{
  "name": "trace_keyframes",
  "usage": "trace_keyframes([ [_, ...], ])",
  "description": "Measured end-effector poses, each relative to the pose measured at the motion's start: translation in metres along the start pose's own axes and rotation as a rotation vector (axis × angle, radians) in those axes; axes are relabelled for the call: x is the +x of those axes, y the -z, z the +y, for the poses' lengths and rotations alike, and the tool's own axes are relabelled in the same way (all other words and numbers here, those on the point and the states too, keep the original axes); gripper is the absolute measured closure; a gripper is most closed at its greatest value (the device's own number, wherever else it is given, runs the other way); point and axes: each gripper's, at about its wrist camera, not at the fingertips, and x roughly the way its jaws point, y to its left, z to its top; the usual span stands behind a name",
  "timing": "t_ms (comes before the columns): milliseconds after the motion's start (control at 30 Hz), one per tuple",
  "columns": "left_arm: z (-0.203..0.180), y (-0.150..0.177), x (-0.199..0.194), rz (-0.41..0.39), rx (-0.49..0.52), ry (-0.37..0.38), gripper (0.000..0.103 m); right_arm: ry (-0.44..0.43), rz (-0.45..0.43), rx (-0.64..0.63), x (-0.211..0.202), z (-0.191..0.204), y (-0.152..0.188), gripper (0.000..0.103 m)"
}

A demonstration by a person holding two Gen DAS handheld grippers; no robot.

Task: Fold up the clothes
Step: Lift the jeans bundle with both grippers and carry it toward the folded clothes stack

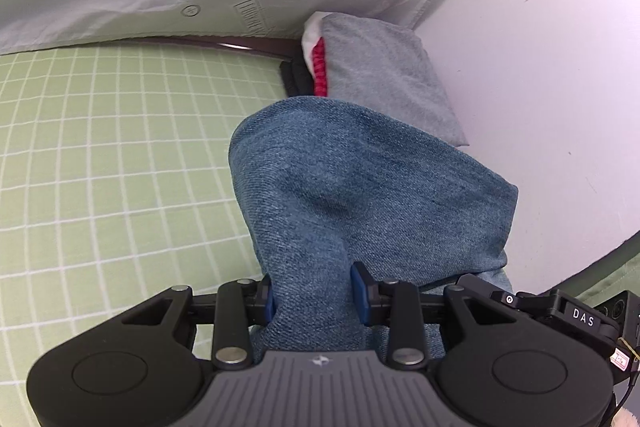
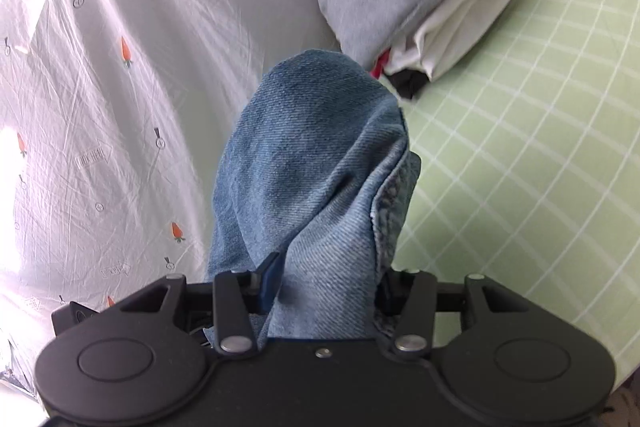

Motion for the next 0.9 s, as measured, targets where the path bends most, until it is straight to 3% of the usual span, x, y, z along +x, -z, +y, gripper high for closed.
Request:
trace_keyframes([
  [300,-0.098,-0.094,0.079,-0.128,0.018,0.069,0.067,-0.083,-0.079,-0.111,-0.017,-0.004,-0.169,0.054],
  [433,-0.121,-0.157,0.117,-0.189,0.048,0.069,0.067,-0.101,-0.112,-0.232,0.003,0.012,-0.246,0.054],
  [533,-0.124,-0.209,0.159,-0.214,0.037,0.053,0.066,-0.062,-0.167,-0.361,0.033,0.029,-0.293,0.055],
  [600,-0.124,-0.239,0.187,-0.221,0.036,-0.009,0.064,0.063,-0.222,-0.467,0.061,0.043,-0.314,0.051],
  [633,-0.124,-0.25,0.199,-0.212,0.048,-0.062,0.063,0.138,-0.25,-0.522,0.075,0.049,-0.324,0.046],
  [700,-0.123,-0.263,0.21,-0.211,0.077,-0.165,0.062,0.306,-0.311,-0.635,0.103,0.064,-0.339,0.046],
  [800,-0.116,-0.26,0.203,-0.29,0.079,-0.176,0.05,0.494,-0.491,-0.842,0.121,0.08,-0.32,0.039],
  [833,-0.116,-0.26,0.205,-0.289,0.082,-0.181,0.049,0.537,-0.552,-0.912,0.125,0.085,-0.31,0.029],
  [900,-0.115,-0.26,0.217,-0.273,0.099,-0.201,0.049,0.567,-0.604,-1.016,0.134,0.09,-0.293,0.026],
])
